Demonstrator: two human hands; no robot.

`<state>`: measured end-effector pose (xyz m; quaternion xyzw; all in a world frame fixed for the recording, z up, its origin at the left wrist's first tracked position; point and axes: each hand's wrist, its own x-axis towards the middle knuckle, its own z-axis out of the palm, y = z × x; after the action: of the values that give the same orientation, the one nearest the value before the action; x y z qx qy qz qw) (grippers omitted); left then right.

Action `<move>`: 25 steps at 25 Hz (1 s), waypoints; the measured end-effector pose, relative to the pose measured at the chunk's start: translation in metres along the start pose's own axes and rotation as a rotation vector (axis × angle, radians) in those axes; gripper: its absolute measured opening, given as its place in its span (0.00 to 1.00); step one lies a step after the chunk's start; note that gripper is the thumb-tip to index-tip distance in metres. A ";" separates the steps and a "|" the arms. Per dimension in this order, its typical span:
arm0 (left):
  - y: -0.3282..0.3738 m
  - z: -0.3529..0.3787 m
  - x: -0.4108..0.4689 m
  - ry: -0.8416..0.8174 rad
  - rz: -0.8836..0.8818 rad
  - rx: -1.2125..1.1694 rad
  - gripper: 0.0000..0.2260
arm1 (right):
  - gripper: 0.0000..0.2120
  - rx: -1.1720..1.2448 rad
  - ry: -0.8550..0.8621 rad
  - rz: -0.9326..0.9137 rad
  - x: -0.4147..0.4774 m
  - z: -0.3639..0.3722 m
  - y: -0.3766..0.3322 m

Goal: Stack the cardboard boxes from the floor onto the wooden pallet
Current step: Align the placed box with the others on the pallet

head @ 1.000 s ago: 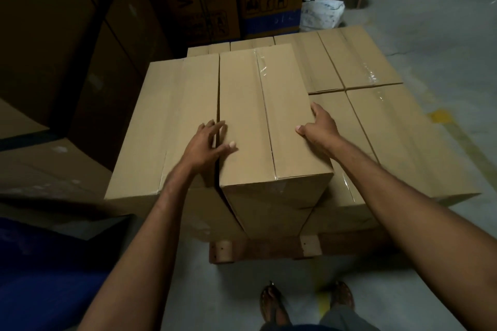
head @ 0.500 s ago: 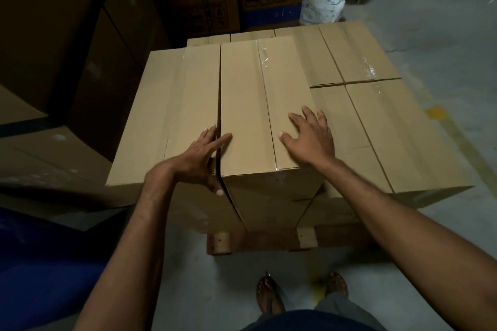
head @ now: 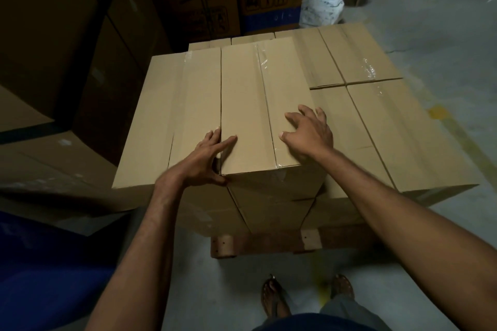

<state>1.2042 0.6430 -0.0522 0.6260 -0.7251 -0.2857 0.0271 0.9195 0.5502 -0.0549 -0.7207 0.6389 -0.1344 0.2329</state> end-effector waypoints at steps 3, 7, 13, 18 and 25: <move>0.003 0.003 -0.002 0.012 -0.010 -0.002 0.55 | 0.31 -0.052 0.005 -0.036 -0.005 0.007 0.006; 0.005 0.006 -0.001 0.032 -0.015 0.015 0.56 | 0.32 -0.071 -0.057 -0.071 -0.009 0.004 0.014; 0.039 0.006 -0.013 0.130 -0.020 -0.106 0.51 | 0.27 0.169 0.031 -0.119 -0.042 -0.005 0.030; 0.110 0.035 -0.015 0.452 0.140 -0.361 0.29 | 0.20 0.426 0.170 -0.088 -0.096 -0.022 0.061; 0.243 0.128 -0.002 0.524 0.299 -0.373 0.19 | 0.15 0.678 0.209 0.090 -0.177 -0.071 0.163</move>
<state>0.9374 0.7065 -0.0495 0.5491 -0.7126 -0.2358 0.3676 0.7183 0.7008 -0.0589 -0.5559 0.6094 -0.4016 0.3978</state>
